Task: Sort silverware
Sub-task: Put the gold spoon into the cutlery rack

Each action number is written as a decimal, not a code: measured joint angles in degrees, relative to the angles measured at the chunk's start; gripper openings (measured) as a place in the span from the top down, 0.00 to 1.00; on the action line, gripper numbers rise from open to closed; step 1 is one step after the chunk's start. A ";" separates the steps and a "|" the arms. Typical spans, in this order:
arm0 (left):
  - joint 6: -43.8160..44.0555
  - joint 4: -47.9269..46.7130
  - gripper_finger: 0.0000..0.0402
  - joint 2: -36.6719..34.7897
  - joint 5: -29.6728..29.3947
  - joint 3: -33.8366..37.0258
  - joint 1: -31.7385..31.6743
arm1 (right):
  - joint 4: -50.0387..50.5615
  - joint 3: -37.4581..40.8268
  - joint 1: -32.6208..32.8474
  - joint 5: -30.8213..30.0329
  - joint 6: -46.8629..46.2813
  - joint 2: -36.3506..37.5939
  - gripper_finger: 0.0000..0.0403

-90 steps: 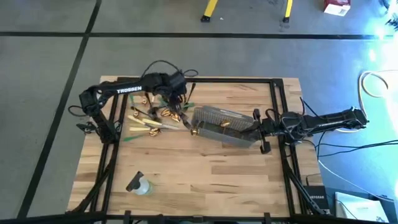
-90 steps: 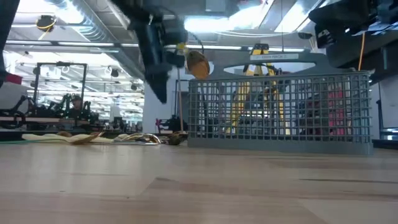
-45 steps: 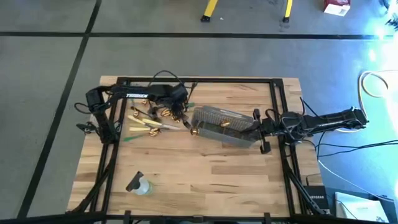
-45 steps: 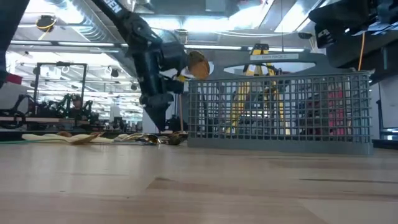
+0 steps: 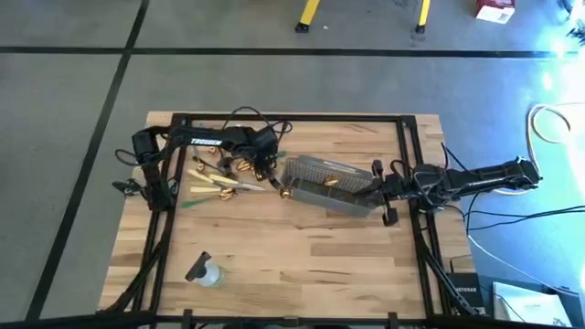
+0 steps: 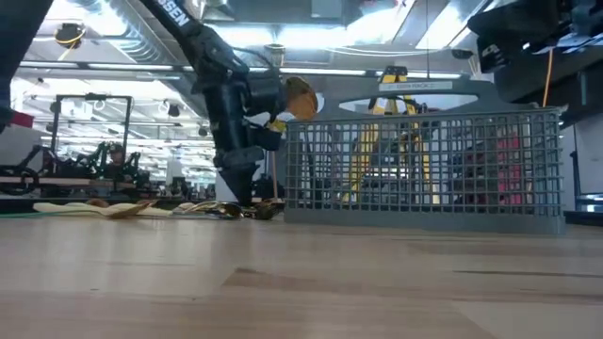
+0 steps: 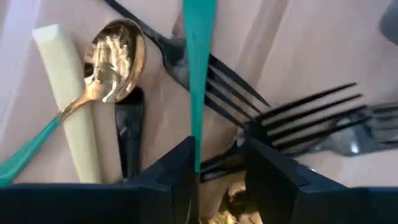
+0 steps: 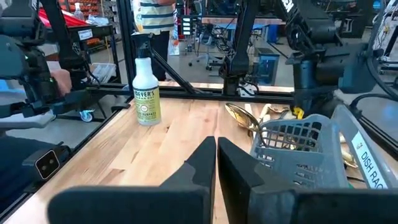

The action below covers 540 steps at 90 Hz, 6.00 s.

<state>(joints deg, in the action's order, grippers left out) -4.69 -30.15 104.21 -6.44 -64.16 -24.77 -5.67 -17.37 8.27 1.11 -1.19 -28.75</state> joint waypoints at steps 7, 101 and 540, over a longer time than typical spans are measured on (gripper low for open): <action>-0.02 0.88 0.71 0.35 -0.09 0.00 -0.32 | -0.04 0.00 0.00 -0.01 0.00 0.02 1.00; -7.92 2.40 0.80 2.42 -2.49 0.00 -1.65 | 0.28 0.00 -0.02 -0.01 0.00 0.02 1.00; 36.20 -47.78 0.99 10.55 36.29 -57.88 6.60 | -21.05 -32.50 0.39 -37.10 44.11 -61.02 0.97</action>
<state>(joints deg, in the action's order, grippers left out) 31.51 -77.93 114.76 29.85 -122.04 -18.17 -26.72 -49.87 8.67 -35.99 42.92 -89.78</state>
